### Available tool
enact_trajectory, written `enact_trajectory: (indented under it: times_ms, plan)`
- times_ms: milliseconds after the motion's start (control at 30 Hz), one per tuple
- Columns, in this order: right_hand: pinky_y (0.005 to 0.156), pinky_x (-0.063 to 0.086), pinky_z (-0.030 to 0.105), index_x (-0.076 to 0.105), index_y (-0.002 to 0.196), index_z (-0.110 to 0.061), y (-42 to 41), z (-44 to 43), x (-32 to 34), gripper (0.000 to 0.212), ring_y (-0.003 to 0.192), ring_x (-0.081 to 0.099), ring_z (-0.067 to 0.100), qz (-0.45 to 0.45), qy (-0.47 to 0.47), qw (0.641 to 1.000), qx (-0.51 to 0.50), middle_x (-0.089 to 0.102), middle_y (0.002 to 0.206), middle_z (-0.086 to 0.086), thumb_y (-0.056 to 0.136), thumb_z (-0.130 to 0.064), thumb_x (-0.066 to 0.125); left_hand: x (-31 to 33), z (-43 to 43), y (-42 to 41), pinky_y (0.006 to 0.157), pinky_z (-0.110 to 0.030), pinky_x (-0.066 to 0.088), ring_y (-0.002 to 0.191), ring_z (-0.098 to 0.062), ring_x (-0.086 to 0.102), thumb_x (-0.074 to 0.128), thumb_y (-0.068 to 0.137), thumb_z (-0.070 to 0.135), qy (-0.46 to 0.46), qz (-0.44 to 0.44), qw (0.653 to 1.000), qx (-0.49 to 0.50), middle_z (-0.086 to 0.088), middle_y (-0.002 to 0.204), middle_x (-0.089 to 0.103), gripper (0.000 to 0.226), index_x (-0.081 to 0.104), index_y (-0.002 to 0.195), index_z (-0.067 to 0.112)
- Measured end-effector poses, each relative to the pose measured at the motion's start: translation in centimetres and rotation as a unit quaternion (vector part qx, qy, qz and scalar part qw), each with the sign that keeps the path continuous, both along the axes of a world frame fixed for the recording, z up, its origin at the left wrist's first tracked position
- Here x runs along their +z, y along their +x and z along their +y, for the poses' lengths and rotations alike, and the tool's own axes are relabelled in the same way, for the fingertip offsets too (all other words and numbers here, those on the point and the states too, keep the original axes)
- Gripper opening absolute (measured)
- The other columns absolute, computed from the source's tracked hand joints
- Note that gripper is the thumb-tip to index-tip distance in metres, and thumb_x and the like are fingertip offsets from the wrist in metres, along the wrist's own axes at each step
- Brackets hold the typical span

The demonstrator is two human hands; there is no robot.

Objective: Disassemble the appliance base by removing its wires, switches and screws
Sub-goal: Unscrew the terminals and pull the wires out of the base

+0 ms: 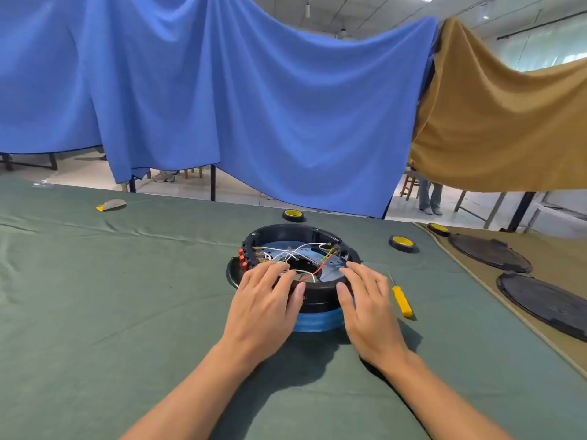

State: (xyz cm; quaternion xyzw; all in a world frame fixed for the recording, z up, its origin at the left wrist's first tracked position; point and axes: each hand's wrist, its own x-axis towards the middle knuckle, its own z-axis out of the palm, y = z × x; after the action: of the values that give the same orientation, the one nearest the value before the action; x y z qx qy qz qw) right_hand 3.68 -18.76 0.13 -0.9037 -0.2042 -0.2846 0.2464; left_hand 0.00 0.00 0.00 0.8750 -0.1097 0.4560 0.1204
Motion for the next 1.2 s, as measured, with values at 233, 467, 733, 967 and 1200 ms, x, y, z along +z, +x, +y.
enact_trajectory:
  times_ms: [233,467,733,967,1200]
  plan:
    - [0.111,0.03,0.033,0.056,0.132,-0.008,0.2,0.1,-0.8,0.059,0.132,0.035,0.021,-0.015,0.0,1.0,0.016,0.051,0.14,0.005,0.098,-0.047,0.028,-0.2,0.2,0.2,0.093,-0.033,0.043,0.104,-0.024,0.06,0.048,0.096,0.028,0.011,-0.011,1.0,-0.009,-0.001,0.106,0.068,0.029,0.07,0.099,0.009]
    - [0.097,0.039,0.031,0.067,0.118,-0.015,1.0,0.2,-0.7,0.055,0.114,0.042,0.02,-0.036,0.068,0.996,0.038,0.06,0.125,0.0,0.094,-0.056,0.041,0.1,-1.2,0.9,0.089,-0.036,0.042,0.102,-0.024,0.064,0.047,0.097,0.026,0.029,-0.082,0.994,0.069,-0.001,0.106,0.07,0.03,0.071,0.092,0.009]
    - [0.101,0.017,-0.001,0.063,0.129,-0.017,1.1,-1.0,-0.2,0.034,0.122,0.038,0.009,0.015,0.12,0.988,0.101,0.057,0.133,-0.007,0.098,-0.011,0.053,0.5,-7.2,3.7,0.078,-0.038,0.039,0.07,-0.021,0.059,0.05,0.096,0.025,0.039,-0.118,0.979,0.162,0.007,0.069,0.063,0.033,0.062,0.067,0.019]
    - [0.104,0.015,0.0,0.057,0.134,-0.01,0.6,-1.4,0.1,0.049,0.13,0.04,0.008,0.04,0.104,0.99,0.088,0.055,0.138,0.0,0.088,0.007,0.051,0.1,-5.8,3.9,0.063,-0.034,0.04,0.062,-0.016,0.059,0.058,0.096,0.035,0.051,-0.147,0.982,0.103,0.01,0.058,0.064,0.03,0.074,0.073,0.024]
    - [0.099,0.042,0.039,0.063,0.122,-0.007,1.0,-2.7,0.5,0.043,0.115,0.053,0.028,0.022,0.074,0.993,-0.093,0.064,0.122,0.007,0.08,0.002,0.058,0.5,-3.7,4.8,0.075,-0.029,0.039,0.067,-0.011,0.063,0.059,0.081,0.06,-0.029,-0.107,0.993,0.029,0.013,0.058,0.066,0.036,0.079,0.074,0.03]
